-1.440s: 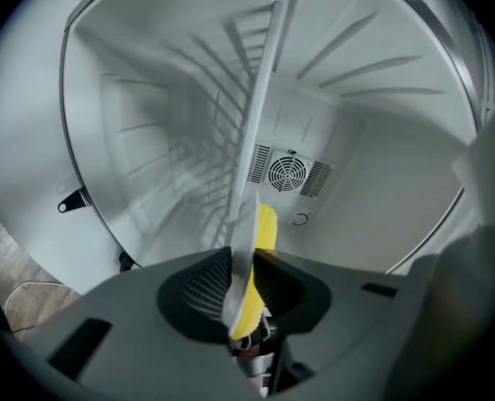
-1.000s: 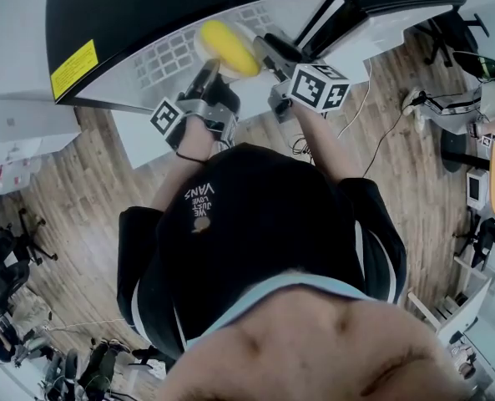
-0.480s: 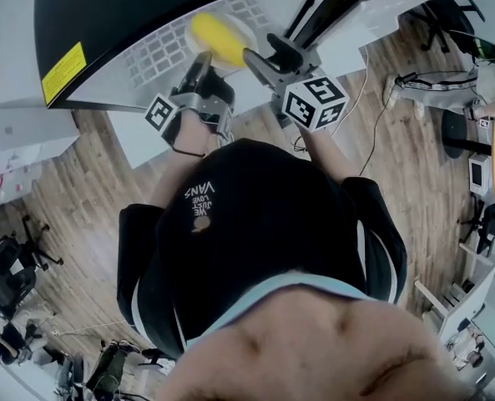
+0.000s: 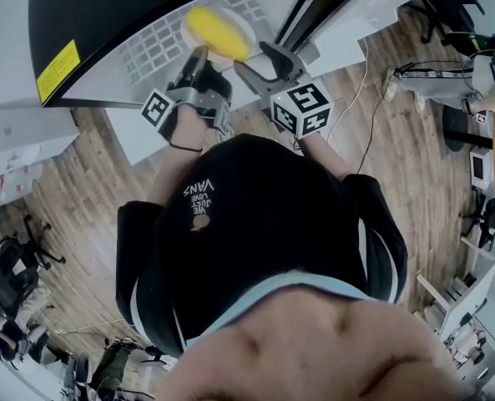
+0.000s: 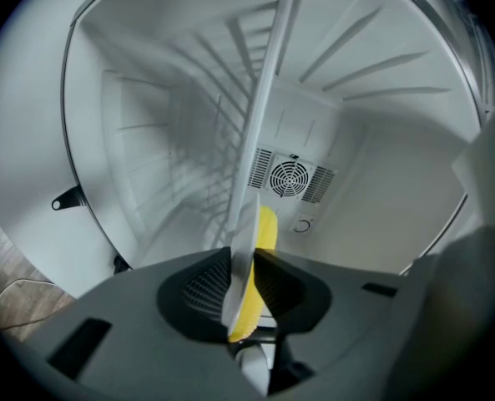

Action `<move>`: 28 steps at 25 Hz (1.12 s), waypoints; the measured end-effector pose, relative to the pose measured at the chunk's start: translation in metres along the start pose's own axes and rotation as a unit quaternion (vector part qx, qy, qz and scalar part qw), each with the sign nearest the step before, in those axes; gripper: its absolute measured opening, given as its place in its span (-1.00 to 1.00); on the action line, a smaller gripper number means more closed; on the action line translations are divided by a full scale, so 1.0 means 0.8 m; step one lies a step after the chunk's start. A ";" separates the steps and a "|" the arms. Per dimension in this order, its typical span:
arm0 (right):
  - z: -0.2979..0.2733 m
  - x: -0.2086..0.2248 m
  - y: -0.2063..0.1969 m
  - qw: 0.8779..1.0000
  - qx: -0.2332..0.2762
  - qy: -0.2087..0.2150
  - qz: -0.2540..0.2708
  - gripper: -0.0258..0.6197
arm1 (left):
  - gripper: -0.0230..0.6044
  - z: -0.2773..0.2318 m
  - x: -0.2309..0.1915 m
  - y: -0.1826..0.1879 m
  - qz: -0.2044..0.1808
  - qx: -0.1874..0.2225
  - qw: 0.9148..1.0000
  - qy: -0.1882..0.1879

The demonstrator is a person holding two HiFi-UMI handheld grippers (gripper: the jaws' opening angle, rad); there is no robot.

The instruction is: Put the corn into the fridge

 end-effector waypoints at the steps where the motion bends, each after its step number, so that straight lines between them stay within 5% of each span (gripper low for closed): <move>1: 0.000 -0.001 -0.002 1.000 -0.003 -0.003 0.004 -0.09 | -0.73 0.000 0.000 0.000 0.001 0.000 1.000 0.000; 14: -0.009 -0.016 -0.008 0.996 -0.025 -0.042 0.070 -0.09 | -0.72 0.000 0.001 -0.001 0.008 -0.006 1.000 -0.009; 28: -0.016 -0.012 -0.006 0.996 -0.028 -0.043 0.075 -0.09 | -0.71 -0.002 -0.003 0.003 0.007 -0.007 1.000 -0.025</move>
Point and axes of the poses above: the fingertips, and each gripper's own axes: z backward along the fingers, x to its right, y out of its top, the point moved 9 cm from there along z, backward along the fingers, and after that the axes turned 2 degrees about -x, right-handed, at the moved point
